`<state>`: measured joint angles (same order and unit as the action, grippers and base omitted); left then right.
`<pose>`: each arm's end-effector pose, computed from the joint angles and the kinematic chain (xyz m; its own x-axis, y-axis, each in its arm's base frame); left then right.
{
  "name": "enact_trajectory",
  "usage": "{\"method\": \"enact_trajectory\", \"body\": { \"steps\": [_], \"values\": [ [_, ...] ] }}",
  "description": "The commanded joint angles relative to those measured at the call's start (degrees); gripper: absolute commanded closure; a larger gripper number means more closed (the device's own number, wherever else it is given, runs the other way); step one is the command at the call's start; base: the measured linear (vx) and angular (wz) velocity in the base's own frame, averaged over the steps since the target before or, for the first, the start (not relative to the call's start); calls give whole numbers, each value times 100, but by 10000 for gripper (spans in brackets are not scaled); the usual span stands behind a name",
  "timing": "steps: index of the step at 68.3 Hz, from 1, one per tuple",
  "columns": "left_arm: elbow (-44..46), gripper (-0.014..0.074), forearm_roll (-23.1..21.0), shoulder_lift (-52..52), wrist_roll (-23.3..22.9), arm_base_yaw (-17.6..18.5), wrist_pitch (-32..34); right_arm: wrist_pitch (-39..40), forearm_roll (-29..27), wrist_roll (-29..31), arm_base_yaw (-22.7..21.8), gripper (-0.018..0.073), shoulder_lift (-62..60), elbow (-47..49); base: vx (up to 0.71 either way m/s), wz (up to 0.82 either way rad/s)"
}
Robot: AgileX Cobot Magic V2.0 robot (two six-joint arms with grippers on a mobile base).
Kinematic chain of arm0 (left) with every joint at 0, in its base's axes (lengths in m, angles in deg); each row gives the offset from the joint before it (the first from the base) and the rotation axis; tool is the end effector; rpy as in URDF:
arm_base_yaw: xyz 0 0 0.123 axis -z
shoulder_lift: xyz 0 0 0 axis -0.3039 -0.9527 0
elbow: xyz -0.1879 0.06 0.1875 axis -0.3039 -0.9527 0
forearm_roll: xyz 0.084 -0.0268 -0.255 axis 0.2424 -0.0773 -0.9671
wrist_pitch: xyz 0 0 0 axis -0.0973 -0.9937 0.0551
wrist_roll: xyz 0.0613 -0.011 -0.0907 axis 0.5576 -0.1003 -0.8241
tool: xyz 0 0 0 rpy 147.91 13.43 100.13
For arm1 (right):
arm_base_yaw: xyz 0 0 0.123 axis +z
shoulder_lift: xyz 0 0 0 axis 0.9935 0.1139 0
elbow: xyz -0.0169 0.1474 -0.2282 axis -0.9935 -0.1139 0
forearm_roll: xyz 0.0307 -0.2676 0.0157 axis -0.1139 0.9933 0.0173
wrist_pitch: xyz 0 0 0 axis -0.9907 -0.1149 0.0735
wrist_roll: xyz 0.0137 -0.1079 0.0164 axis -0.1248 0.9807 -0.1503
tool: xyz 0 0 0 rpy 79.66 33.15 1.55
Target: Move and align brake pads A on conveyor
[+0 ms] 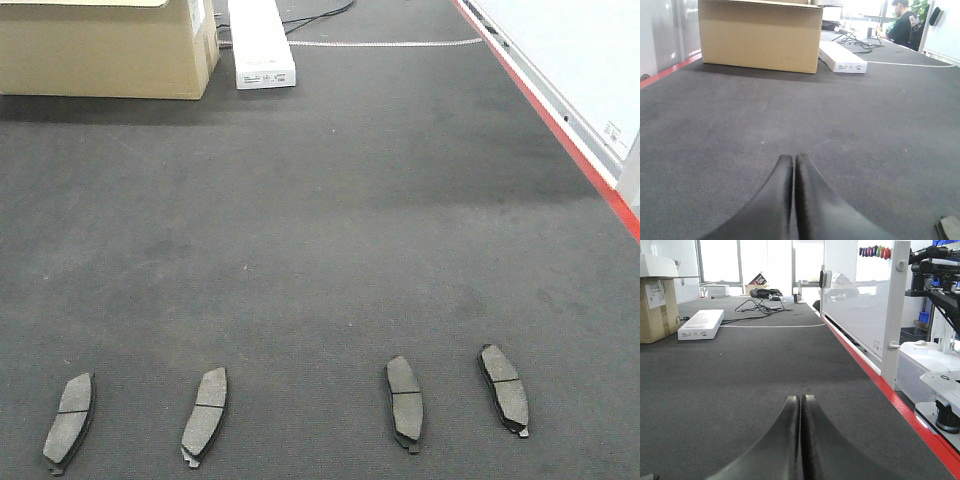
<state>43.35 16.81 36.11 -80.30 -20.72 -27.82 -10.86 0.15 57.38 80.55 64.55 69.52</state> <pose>0.1066 0.0069 0.1913 -0.0578 -0.0843 -0.9948 -0.0679 0.9945 -0.0803 0.1069 -0.0056 0.2031 0.0476 -0.0210 -0.9986 0.0534 0.9984 -0.0185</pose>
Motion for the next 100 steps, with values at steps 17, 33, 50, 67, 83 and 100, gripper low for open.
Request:
{"method": "enact_trajectory", "body": {
  "steps": [17, 33, 50, 67, 83, 100],
  "values": [
    [-96, 602, 6, 85, -56, 13, 414, 418, 27, 24, -43, 571, -71, -75, 0, 0],
    [-96, 602, 6, 85, -56, 13, 414, 418, 27, 24, -43, 571, -71, -75, 0, 0],
    [-96, 602, 6, 85, -56, 13, 414, 418, 27, 24, -43, 571, -71, -75, 0, 0],
    [-96, 602, 6, 85, -56, 13, 414, 418, 27, 24, -43, 571, -71, -75, 0, 0],
    [-96, 602, 6, 85, -56, 13, 414, 418, 27, 24, -43, 571, -71, -75, 0, 0],
    [-96, 602, 6, 85, -56, 13, 414, 418, 27, 24, -43, 571, -71, -75, 0, 0]
  ]
}}
